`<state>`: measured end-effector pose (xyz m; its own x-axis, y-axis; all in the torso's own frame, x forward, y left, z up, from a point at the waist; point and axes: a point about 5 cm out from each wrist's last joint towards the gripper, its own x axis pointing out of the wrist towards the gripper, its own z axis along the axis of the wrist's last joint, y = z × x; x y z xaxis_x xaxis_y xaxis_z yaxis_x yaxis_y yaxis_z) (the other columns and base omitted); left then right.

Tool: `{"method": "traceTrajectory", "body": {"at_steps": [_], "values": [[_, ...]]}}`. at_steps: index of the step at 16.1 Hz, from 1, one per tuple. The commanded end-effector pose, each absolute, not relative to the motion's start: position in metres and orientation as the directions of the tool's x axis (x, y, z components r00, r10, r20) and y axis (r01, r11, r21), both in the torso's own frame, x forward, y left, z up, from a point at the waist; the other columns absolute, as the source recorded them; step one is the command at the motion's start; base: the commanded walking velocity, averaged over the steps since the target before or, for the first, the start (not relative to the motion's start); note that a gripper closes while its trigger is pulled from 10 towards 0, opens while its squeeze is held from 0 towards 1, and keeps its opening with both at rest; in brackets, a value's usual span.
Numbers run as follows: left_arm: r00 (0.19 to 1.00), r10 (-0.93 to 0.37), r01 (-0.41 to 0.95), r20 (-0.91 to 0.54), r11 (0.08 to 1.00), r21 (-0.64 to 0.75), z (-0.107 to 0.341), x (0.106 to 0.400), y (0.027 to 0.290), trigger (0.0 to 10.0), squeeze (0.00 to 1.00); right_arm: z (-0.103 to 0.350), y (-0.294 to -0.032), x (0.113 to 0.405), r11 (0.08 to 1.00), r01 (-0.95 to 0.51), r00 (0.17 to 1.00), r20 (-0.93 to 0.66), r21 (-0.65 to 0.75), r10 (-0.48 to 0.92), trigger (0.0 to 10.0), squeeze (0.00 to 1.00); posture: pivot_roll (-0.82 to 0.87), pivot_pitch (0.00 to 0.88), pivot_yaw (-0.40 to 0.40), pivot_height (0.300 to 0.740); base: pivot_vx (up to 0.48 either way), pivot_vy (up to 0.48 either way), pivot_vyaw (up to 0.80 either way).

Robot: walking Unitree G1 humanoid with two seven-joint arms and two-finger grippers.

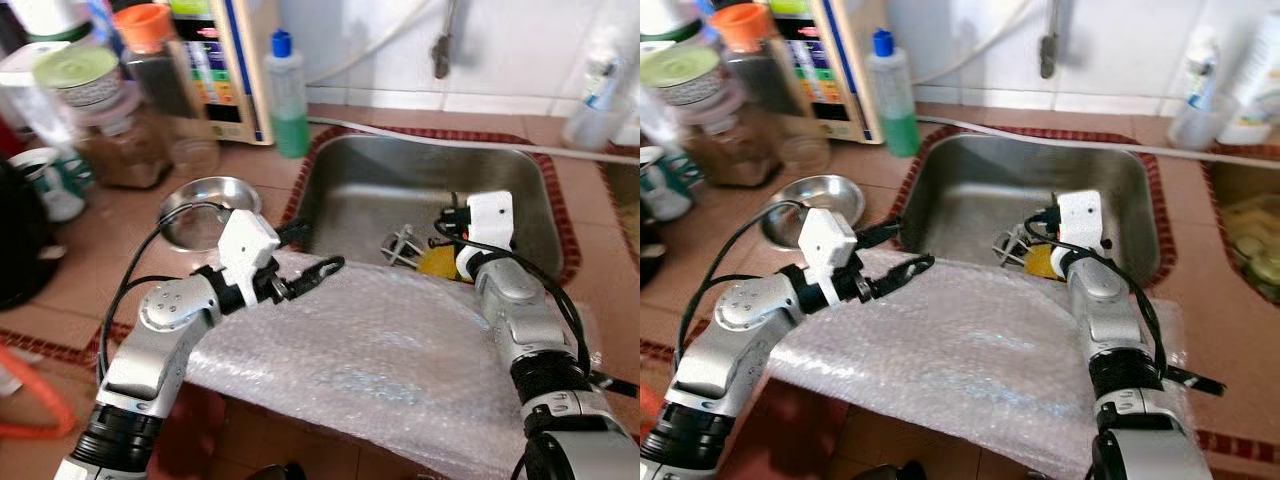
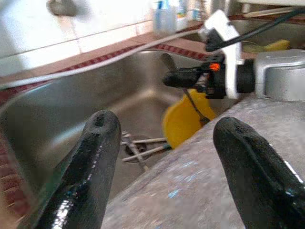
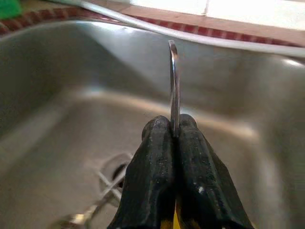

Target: Kitchen organization

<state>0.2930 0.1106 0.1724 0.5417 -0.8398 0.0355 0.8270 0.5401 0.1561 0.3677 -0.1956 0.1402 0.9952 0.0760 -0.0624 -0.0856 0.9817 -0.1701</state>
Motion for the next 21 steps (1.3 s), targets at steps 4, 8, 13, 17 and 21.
{"method": "traceTrajectory", "body": {"at_steps": [4,8,13,17,21], "values": [[0.554,-0.832,0.819,0.023,0.550,0.163,0.172,0.295,0.113,10.0,1.00,0.132,-0.203,0.367,0.973,-0.053,0.995,-0.099,-0.225,0.031,10.0,1.00,-0.16,0.152,0.132,0.740,0.000,0.000,0.00],[0.570,-0.821,0.805,0.026,0.565,0.182,0.173,0.296,0.115,10.0,1.00,0.150,-0.205,0.370,0.933,-0.012,1.000,0.022,-0.360,0.021,10.0,1.00,-0.16,0.151,0.130,0.740,0.000,0.000,0.00],[0.591,-0.806,0.788,0.037,0.587,0.184,0.175,0.299,0.119,10.0,1.00,0.165,-0.207,0.374,0.932,0.035,0.996,0.095,-0.361,-0.001,10.0,1.00,-0.16,0.148,0.124,0.740,0.000,0.000,0.00],[0.611,-0.791,0.770,0.040,0.606,0.199,0.177,0.303,0.124,10.0,1.00,0.176,-0.196,0.375,0.952,0.004,0.991,0.128,-0.306,0.037,10.0,1.00,-0.16,0.146,0.128,0.740,0.000,0.000,0.00],[0.753,-0.654,0.634,0.072,0.751,0.185,0.178,0.320,0.146,10.0,1.00,0.188,-0.171,0.369,0.961,-0.151,0.961,0.192,-0.232,0.197,10.0,1.00,-0.17,0.144,0.130,0.740,0.000,0.000,0.00]]}}
